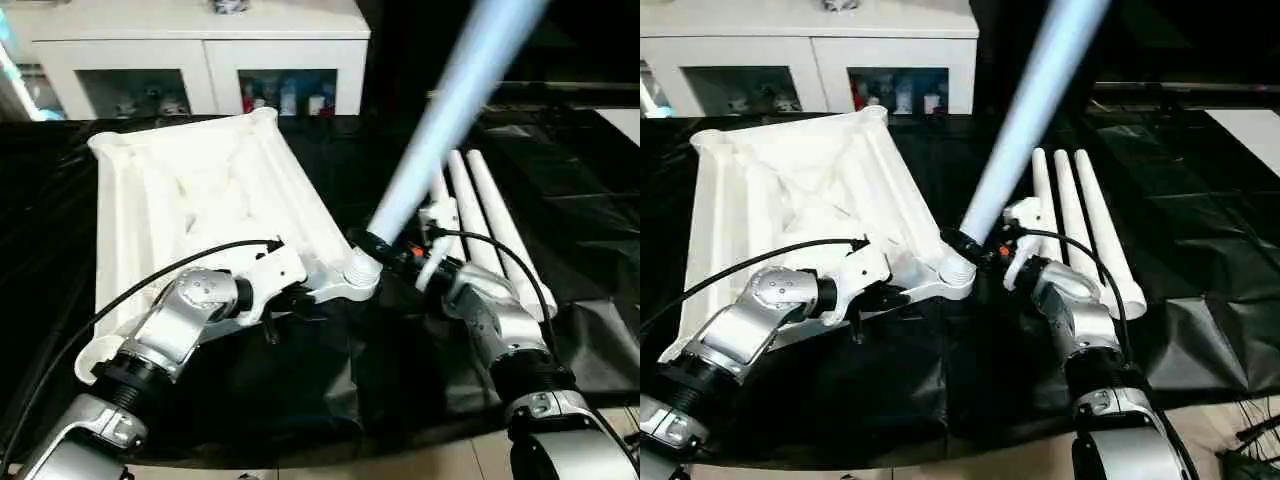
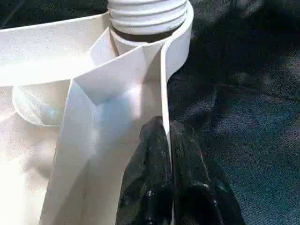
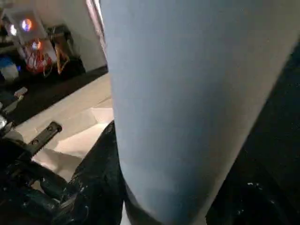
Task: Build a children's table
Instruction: Rotate leg to tighten
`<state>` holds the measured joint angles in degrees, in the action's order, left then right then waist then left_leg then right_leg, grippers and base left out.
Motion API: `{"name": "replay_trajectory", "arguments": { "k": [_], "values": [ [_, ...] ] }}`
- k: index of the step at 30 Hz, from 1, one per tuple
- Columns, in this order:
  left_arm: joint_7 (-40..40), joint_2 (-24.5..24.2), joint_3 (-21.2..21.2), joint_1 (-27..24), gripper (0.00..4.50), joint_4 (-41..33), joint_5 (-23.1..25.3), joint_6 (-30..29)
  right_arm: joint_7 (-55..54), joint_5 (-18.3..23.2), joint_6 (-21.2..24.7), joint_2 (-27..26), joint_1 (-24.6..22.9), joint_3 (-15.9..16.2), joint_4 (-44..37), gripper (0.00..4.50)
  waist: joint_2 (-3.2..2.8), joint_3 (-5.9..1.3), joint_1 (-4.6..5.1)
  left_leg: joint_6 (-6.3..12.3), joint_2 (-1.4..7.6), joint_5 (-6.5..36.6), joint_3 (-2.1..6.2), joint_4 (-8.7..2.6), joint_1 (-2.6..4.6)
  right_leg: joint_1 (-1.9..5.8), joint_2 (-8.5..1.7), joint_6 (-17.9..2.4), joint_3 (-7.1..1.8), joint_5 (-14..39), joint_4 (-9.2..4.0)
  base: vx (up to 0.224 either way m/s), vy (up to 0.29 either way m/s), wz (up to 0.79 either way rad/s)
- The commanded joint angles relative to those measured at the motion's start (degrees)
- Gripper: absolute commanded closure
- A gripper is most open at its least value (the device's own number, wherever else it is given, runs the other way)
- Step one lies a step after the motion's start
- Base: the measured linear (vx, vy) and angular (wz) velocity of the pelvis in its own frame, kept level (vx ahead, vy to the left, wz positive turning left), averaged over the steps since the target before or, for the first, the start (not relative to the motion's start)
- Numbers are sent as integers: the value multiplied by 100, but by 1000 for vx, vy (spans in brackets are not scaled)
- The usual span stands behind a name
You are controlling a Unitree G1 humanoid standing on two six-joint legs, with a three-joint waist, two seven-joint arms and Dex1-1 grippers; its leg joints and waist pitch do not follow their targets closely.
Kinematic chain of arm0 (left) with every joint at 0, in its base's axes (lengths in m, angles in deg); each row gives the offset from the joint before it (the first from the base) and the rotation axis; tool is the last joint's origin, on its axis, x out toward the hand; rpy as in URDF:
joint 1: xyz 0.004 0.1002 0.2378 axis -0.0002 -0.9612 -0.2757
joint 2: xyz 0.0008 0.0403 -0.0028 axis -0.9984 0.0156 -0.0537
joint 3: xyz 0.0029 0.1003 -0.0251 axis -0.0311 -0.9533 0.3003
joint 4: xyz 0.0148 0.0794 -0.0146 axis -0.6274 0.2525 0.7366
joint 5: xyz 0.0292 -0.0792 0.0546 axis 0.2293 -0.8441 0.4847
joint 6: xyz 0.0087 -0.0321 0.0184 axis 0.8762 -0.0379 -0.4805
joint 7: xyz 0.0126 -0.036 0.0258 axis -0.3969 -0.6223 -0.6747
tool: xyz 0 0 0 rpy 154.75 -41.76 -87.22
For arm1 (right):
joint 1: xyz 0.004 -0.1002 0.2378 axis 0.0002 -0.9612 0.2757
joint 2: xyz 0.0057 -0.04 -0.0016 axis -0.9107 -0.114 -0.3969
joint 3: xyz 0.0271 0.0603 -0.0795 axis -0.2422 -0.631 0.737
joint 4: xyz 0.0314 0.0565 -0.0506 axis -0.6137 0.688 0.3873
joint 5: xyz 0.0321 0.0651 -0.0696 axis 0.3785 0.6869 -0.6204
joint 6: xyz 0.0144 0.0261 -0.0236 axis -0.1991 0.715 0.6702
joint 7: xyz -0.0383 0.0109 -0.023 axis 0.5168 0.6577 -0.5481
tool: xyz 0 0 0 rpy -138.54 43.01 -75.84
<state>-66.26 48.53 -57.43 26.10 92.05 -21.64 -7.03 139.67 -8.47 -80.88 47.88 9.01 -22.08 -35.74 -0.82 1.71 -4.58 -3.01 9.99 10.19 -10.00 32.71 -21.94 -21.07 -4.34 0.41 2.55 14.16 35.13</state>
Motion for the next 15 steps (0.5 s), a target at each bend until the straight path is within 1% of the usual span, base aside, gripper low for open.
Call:
{"name": "replay_trajectory", "arguments": {
  "k": [1,2,6,10,13,14,15],
  "values": [
    [-34,-199,99,-137,450,67,145,-52,-275,-150,189,183,-180,-224,496,266,13,-288,11,519,339,556,81,-330,108,200,-405,-1621,-216,-894,-288,0,0,0],
    [-37,-204,100,-138,450,66,148,-56,-272,-179,159,186,-201,-213,588,266,8,-296,10,548,338,520,80,-320,112,200,-414,-1649,-215,-927,-279,0,0,0],
    [-24,-215,92,-127,450,65,134,-75,-210,-275,141,190,-270,-105,634,266,6,-296,7,568,337,511,83,-315,111,200,-405,-1646,-206,-910,-275,0,0,0],
    [-43,-234,63,-112,450,72,134,-81,-216,-565,57,287,-248,186,722,266,-8,-301,16,568,330,483,85,-306,111,199,-397,-1662,-199,-983,-268,0,0,0],
    [-61,-260,39,-113,450,67,159,-68,-184,-800,25,382,-192,413,707,266,-6,-295,34,516,331,590,87,-312,113,200,-399,-1659,-197,-846,-278,0,0,0],
    [-71,-267,31,-113,450,65,162,-67,-170,-895,26,429,-158,504,695,266,-24,-294,38,498,332,607,89,-314,115,196,-395,-1656,-196,-823,-278,0,0,0],
    [-78,-270,27,-113,450,65,163,-67,-161,-955,29,460,-136,562,687,266,-9,-295,53,471,332,638,91,-319,115,204,-390,-1653,-196,-811,-279,0,0,0]
  ]
}}
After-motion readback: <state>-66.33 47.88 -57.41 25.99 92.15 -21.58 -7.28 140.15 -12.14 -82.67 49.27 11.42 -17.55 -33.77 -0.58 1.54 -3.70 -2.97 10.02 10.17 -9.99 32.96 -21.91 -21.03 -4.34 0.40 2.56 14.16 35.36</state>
